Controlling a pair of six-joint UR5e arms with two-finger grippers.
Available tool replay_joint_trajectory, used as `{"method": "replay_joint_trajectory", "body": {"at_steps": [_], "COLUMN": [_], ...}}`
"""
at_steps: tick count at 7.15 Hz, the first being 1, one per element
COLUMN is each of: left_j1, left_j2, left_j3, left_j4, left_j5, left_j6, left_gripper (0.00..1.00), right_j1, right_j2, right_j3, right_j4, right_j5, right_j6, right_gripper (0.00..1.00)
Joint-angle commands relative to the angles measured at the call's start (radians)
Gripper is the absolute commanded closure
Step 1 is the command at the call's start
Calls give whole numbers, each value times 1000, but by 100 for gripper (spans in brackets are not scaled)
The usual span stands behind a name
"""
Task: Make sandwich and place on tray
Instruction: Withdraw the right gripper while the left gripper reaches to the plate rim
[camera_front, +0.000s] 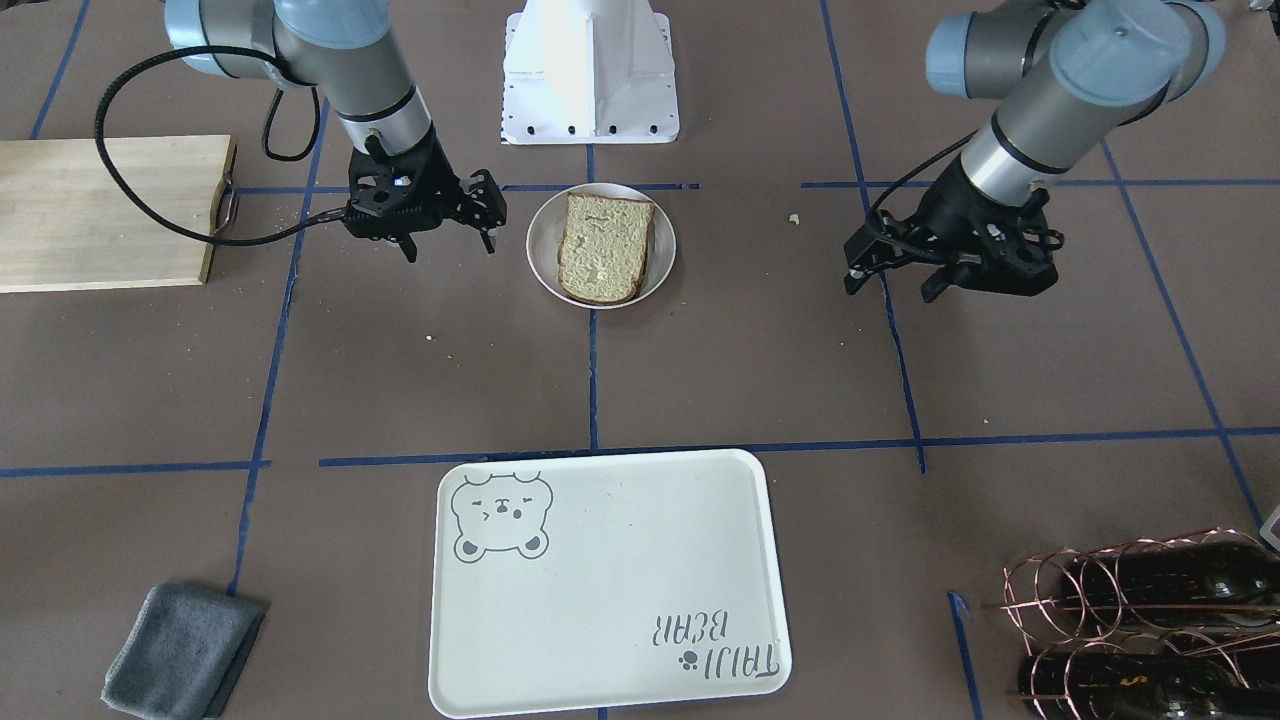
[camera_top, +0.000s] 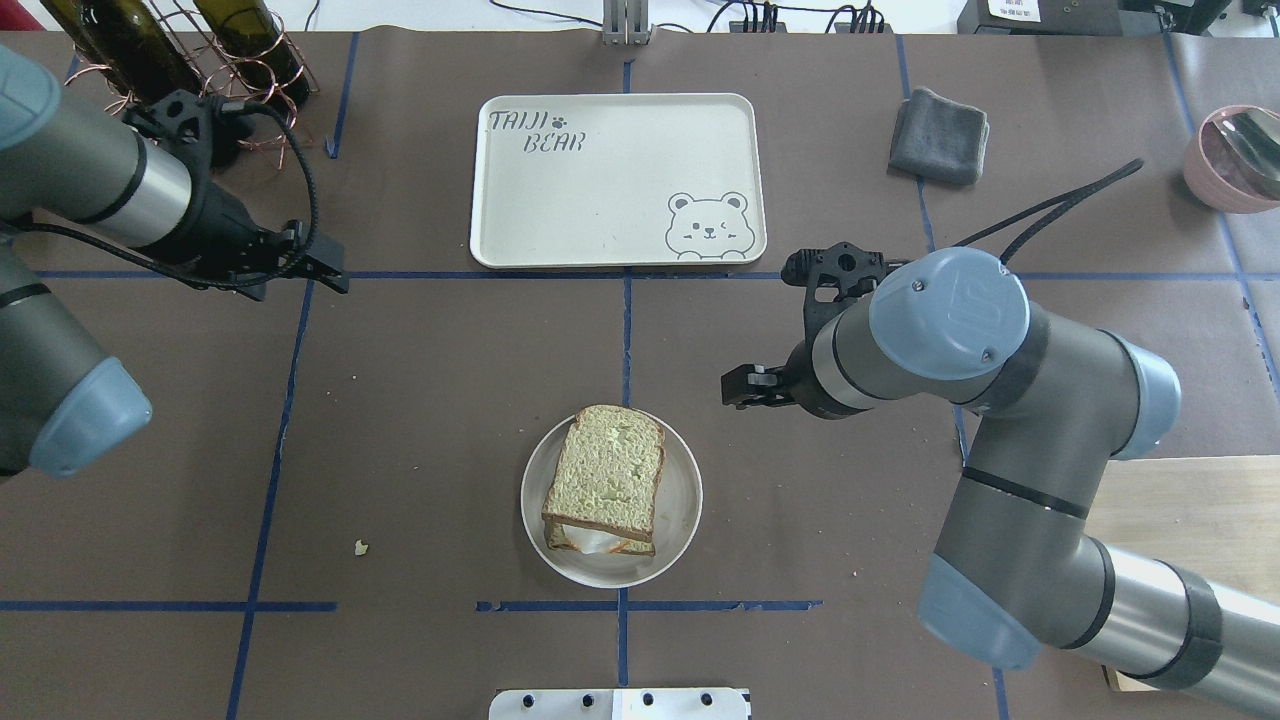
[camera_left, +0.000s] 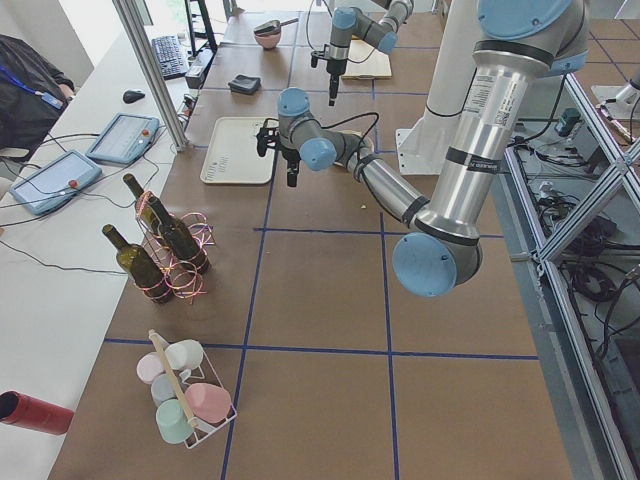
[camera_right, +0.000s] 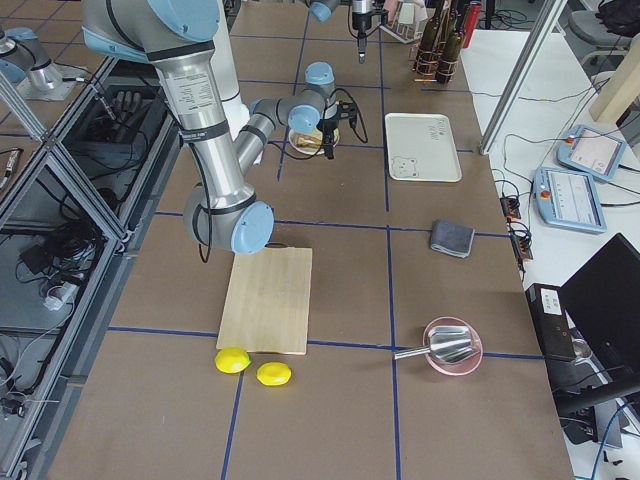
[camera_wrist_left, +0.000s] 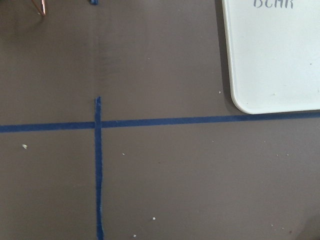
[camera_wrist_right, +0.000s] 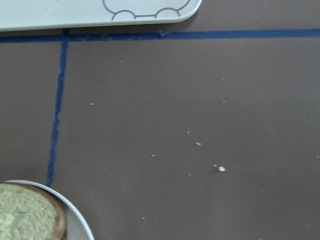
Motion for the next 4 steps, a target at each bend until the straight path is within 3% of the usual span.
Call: {"method": "replay_joint_trajectory", "body": {"at_steps": [1, 2, 4], "left_j1": [144, 204, 354], "left_j2": [-22, -39, -109], "left_j3": [-27, -24, 38], "left_j4": [-3, -3, -3], "left_j5": [112, 154, 244], "left_j6": [-177, -232, -337], "left_gripper": [0, 5, 27], "right_j1": [146, 208, 323], "right_j2": [-48, -88, -171], "right_j3": [24, 26, 24], "right_j4": [-81, -82, -78], "right_j5": [137, 192, 277], "right_j6": [-192, -270, -442], "right_gripper": [0, 0, 0]}}
